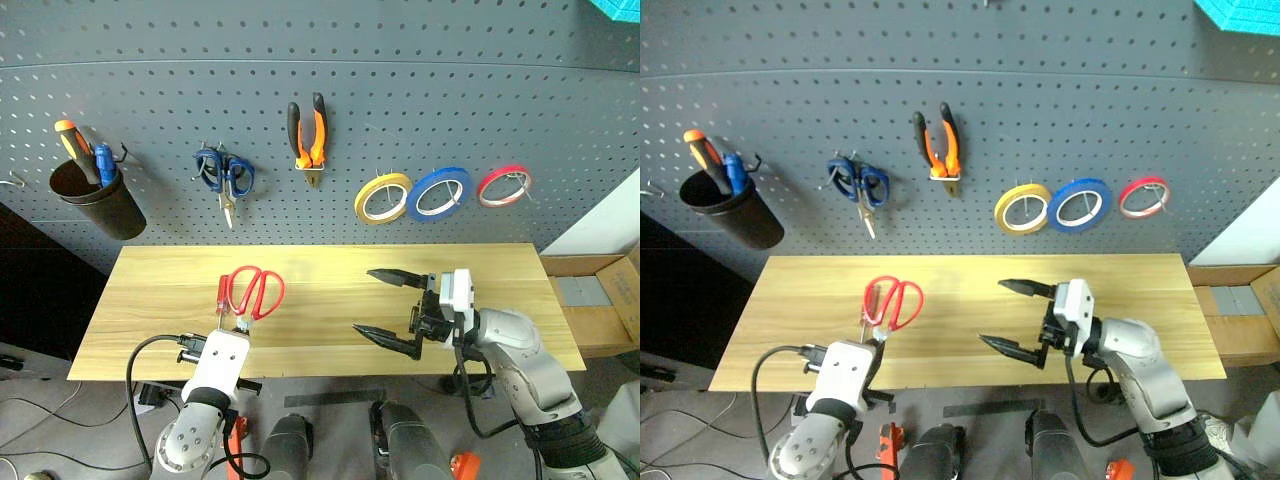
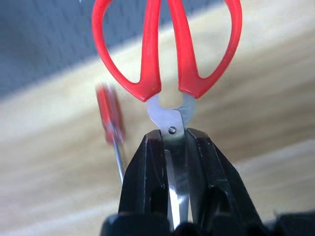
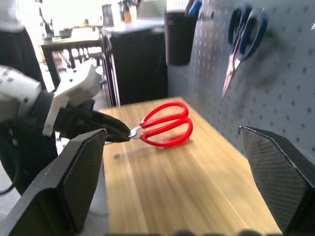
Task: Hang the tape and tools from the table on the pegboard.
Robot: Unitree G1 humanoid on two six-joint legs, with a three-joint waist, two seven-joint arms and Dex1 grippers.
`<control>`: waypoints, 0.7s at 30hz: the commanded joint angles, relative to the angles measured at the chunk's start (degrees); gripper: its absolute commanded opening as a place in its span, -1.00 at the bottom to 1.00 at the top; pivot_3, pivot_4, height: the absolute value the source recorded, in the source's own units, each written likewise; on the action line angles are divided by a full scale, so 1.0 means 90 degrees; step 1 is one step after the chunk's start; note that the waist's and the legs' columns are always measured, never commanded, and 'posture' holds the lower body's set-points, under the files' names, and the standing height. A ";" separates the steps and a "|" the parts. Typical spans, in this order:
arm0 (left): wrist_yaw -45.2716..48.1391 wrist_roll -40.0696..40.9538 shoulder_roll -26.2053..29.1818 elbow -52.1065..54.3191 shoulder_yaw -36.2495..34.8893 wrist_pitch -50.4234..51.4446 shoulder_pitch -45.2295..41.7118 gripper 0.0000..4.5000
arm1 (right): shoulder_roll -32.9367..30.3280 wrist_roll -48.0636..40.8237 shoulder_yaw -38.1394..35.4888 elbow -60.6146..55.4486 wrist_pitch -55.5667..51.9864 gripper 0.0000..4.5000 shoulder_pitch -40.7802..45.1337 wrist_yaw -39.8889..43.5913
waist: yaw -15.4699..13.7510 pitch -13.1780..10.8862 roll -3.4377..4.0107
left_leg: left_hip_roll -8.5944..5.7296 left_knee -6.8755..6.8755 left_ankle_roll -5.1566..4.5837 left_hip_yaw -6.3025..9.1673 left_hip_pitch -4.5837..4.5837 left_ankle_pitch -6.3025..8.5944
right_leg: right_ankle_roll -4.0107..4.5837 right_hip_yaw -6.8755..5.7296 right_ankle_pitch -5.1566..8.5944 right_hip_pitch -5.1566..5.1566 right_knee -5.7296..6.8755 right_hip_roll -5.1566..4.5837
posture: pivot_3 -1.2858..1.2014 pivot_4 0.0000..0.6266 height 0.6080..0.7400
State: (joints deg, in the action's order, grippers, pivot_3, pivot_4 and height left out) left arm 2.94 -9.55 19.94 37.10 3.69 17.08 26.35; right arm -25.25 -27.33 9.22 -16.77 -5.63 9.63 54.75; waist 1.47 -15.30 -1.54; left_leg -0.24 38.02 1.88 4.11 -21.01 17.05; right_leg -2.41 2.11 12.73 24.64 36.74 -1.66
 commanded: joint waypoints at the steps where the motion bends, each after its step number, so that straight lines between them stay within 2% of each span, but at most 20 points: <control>1: -0.0209 -0.0399 0.0061 0.0559 -0.0415 -0.1101 0.0096 -0.90 | 0.0047 -0.0387 -0.0235 -0.0558 -0.0197 1.00 -0.0013 -0.0151 | -0.0007 0.0000 0.0000 | -0.0001 -0.0003 0.0000 -0.0001 -0.0004 0.0000 | 0.0000 0.0000 0.0001 0.0005 -0.0001 0.0000 | 0.06 -0.28 1.00; 5: -0.0266 -0.0529 0.0011 0.0324 -0.0750 -0.1566 -0.0287 -0.90 | 0.0251 -0.0467 -0.0245 -0.0719 -0.0284 1.00 0.0271 -0.0354 | -0.0019 0.0001 0.0000 | -0.0002 -0.0006 0.0000 -0.0002 -0.0006 0.0000 | -0.0001 -0.0003 0.0002 0.0007 0.0000 0.0003 | 0.07 -0.32 1.00; 13: -0.0327 -0.0307 -0.0110 -0.0798 -0.1332 -0.1764 -0.1773 -0.90 | 0.0738 -0.0362 -0.0198 -0.0437 -0.0383 1.00 0.1218 -0.0743 | -0.0017 0.0022 -0.0015 | -0.0003 0.0004 -0.0001 -0.0006 0.0001 -0.0002 | -0.0001 -0.0023 -0.0004 0.0007 0.0017 0.0034 | 0.07 -0.39 1.00; 15: -0.0294 -0.0275 -0.0122 -0.1047 -0.1394 -0.1804 -0.2041 -0.90 | 0.0797 -0.0284 -0.0184 -0.0367 -0.0397 1.00 0.1331 -0.0832 | -0.0017 0.0032 -0.0020 | -0.0003 0.0002 -0.0001 -0.0007 0.0001 -0.0002 | 0.0030 -0.0022 -0.0023 0.0008 0.0016 0.0033 | 0.06 -0.40 1.00; 21: -0.0218 -0.0076 -0.0189 -0.1745 -0.1397 -0.1872 -0.2690 -0.90 | 0.0861 -0.0040 -0.0143 -0.0262 -0.0449 1.00 0.1465 -0.1035 | -0.0023 0.0039 -0.0026 | -0.0007 0.0002 0.0000 -0.0003 -0.0005 -0.0001 | 0.0034 -0.0026 -0.0026 0.0013 0.0017 0.0021 | 0.05 -0.41 1.00</control>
State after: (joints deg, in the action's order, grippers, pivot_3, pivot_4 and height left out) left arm 0.83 -10.97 18.61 21.37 -8.25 1.67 2.82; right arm -17.53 -27.94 8.13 -18.21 -9.64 21.97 45.91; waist 1.26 -14.94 -1.78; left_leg -0.31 38.04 1.88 4.07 -21.05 17.04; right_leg -2.10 1.88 12.50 24.76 36.89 -1.51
